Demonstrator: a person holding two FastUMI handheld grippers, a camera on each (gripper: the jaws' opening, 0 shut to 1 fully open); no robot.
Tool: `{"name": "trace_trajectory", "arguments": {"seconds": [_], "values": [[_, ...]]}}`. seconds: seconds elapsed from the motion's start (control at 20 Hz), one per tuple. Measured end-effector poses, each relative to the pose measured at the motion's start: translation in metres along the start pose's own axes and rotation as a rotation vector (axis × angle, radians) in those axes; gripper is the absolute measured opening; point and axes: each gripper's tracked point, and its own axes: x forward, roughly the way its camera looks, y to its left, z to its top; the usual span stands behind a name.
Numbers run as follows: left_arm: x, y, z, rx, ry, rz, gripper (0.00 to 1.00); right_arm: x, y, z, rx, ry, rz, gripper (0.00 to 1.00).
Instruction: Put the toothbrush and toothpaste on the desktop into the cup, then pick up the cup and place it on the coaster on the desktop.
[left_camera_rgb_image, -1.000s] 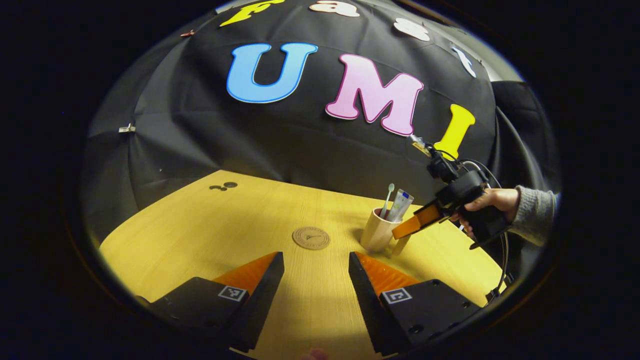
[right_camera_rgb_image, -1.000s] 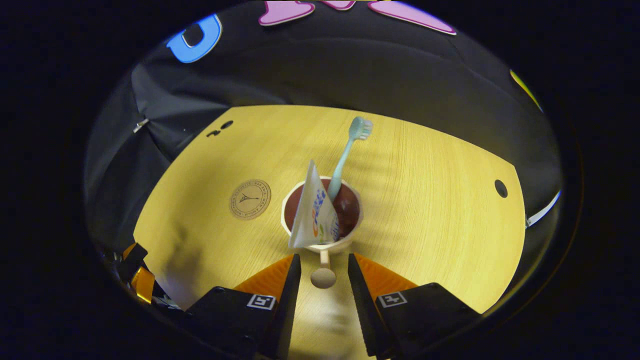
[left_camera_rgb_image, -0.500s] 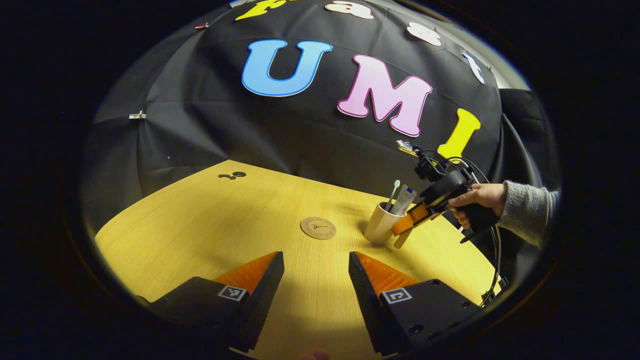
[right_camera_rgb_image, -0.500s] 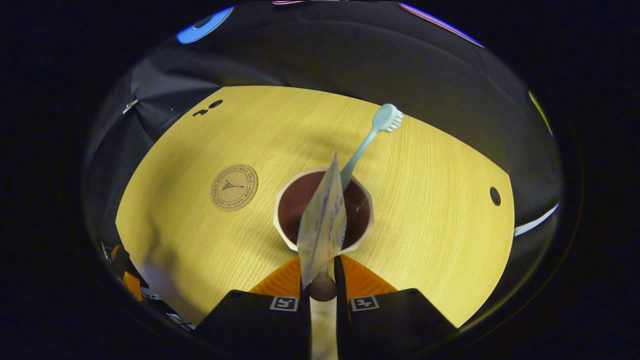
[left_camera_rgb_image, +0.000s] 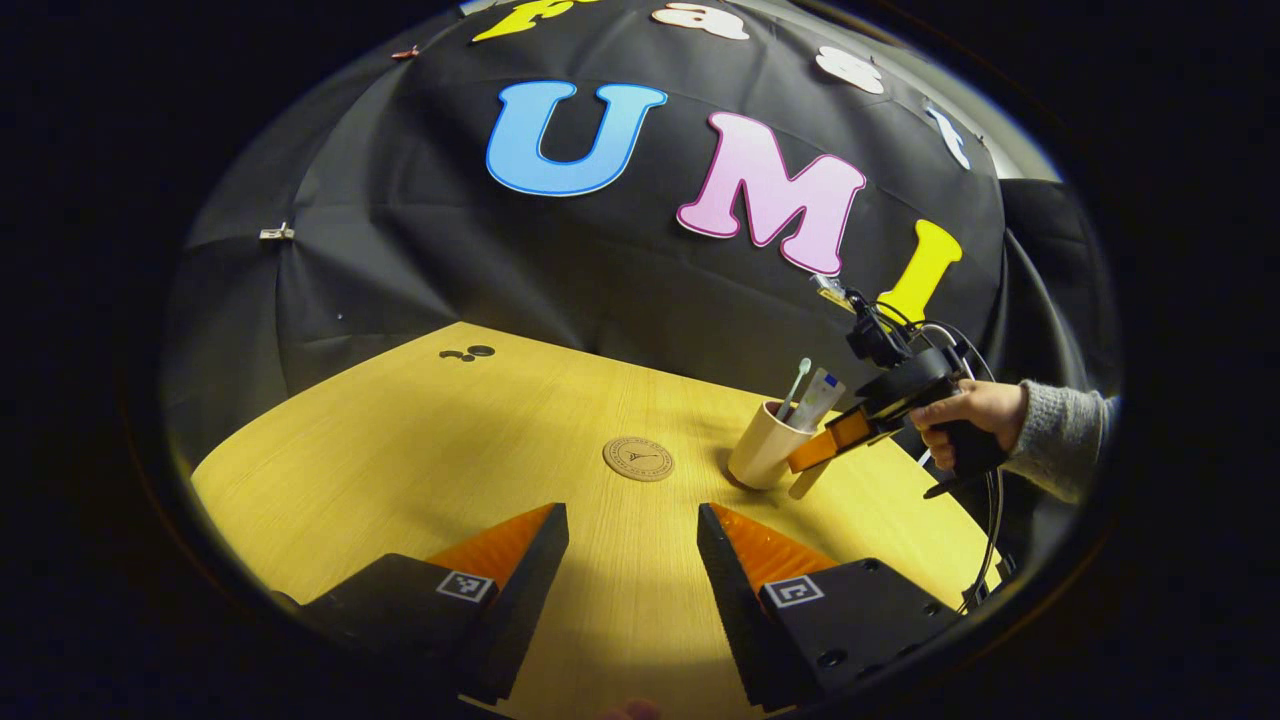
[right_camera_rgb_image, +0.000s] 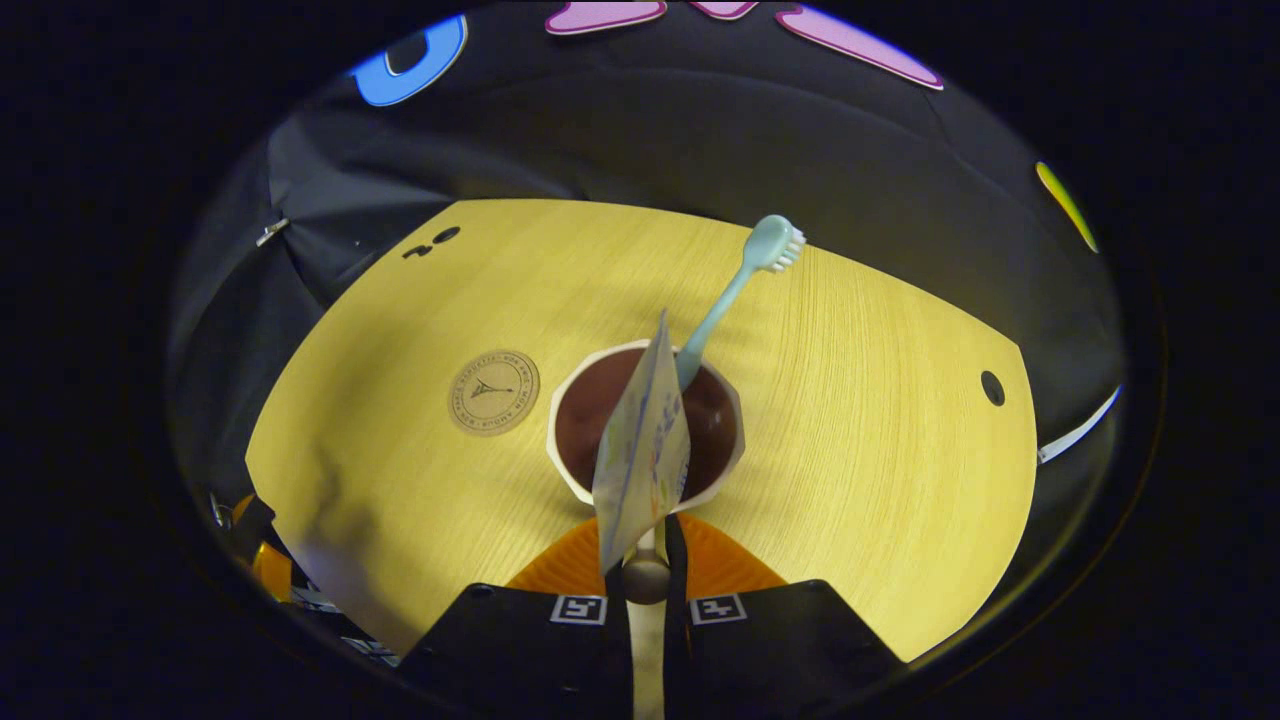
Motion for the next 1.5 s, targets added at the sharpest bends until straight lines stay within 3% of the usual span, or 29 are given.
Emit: {"name": "trace_trajectory", "arguments": {"seconds": [0.4,0.75,1.25,1.4,1.5], "values": [[-0.018,0.016,0.007,-0.024,-0.006,0.018,0.83,0.010,0.073,0.050,-0.070,-0.037,0.079,0.16],[-0.035,0.042,-0.003,-0.077,0.004,0.065,0.83,0.047,0.122,0.051,-0.139,0.000,0.097,0.16],[-0.029,0.062,-0.010,-0.108,0.017,0.083,0.83,0.064,0.137,0.047,-0.155,0.038,0.053,0.15],[-0.026,0.062,-0.009,-0.120,0.020,0.084,0.83,0.061,0.133,0.048,-0.152,0.033,0.037,0.27],[-0.027,0.062,-0.002,-0.113,0.014,0.082,0.83,0.063,0.137,0.050,-0.151,0.027,0.041,0.29]]}}
